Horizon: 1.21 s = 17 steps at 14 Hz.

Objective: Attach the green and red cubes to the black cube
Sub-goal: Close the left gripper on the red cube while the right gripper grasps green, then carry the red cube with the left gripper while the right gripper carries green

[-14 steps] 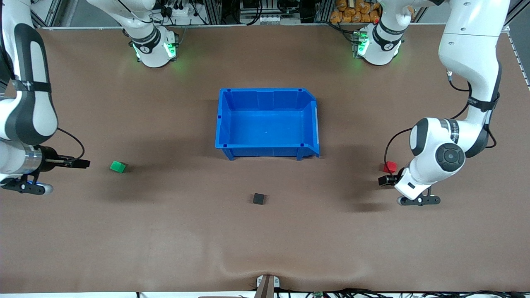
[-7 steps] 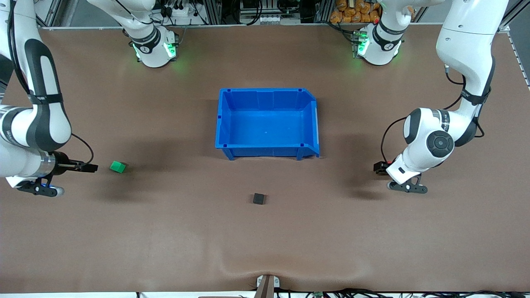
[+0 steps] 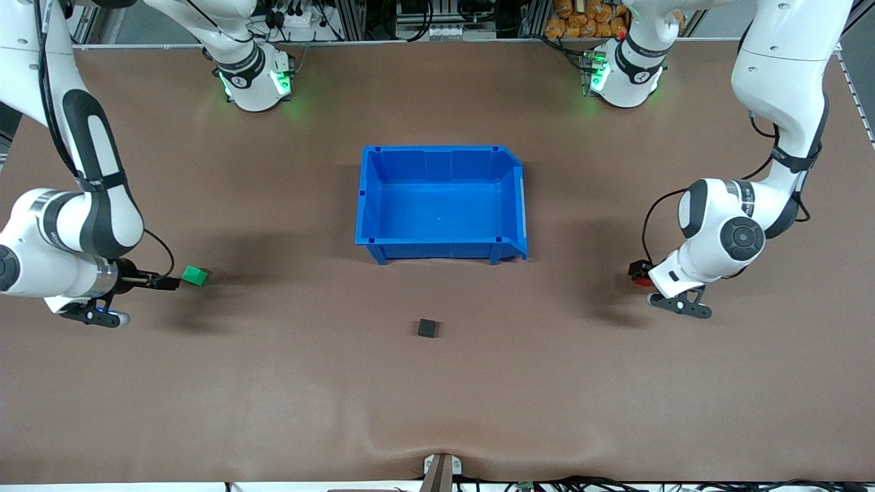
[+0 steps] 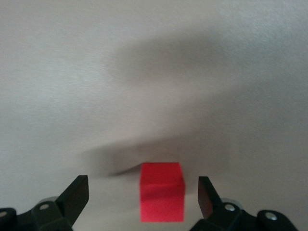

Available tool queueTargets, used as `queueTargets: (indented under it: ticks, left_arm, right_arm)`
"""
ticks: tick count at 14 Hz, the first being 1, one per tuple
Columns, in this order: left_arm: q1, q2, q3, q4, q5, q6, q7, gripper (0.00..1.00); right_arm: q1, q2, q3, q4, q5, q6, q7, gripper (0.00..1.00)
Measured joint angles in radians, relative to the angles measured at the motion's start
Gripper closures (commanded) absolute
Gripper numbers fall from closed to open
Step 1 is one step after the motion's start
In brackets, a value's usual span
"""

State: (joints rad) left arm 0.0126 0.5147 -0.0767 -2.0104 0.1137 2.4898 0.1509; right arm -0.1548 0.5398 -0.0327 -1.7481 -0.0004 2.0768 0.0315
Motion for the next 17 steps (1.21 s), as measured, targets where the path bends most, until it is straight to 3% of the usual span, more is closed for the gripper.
queueTargets:
  ticks: [2,3,5,6,7,11,12,14,16,17]
  left_arm:
    - [0.000,0.011,-0.013,-0.001,-0.001,0.000,-0.002,0.00]
    - [0.000,0.015,-0.015,-0.001,-0.002,0.000,-0.003,0.05]
    - [0.000,0.019,-0.015,-0.001,-0.002,0.000,-0.003,0.47]
    - [0.000,0.020,-0.015,-0.001,-0.002,0.000,-0.003,0.76]
    - [0.000,0.021,-0.015,-0.001,-0.002,0.000,-0.003,0.99]
    - [0.000,0.021,-0.015,-0.001,-0.002,0.000,-0.037,1.00]
    - [0.000,0.021,-0.015,0.001,-0.002,0.000,-0.059,1.00]
    - [0.000,0.021,-0.015,0.008,-0.003,0.001,-0.129,1.00]
    - [0.000,0.021,-0.015,0.027,-0.003,0.002,-0.206,1.00]
    - [0.000,0.021,-0.015,0.041,-0.003,0.002,-0.237,1.00]
  right_arm:
    - [0.000,0.026,0.000,-0.001,0.001,0.034,0.001,0.00]
    - [0.000,0.038,0.000,-0.001,0.001,0.050,0.001,0.00]
    - [0.000,0.062,0.001,-0.002,0.002,0.070,0.001,0.00]
    - [0.000,0.071,0.002,-0.002,0.007,0.074,0.001,0.00]
    - [0.000,0.079,0.002,-0.002,0.021,0.075,0.002,0.00]
    - [0.000,0.101,0.003,-0.011,0.079,0.082,0.020,0.04]
    - [0.000,0.102,0.004,-0.020,0.082,0.088,0.032,0.17]
    - [0.000,0.102,0.005,-0.031,0.085,0.091,0.046,0.57]
    - [0.000,0.102,0.004,-0.035,0.087,0.091,0.060,0.91]
    - [0.000,0.102,0.004,-0.036,0.089,0.091,0.073,1.00]
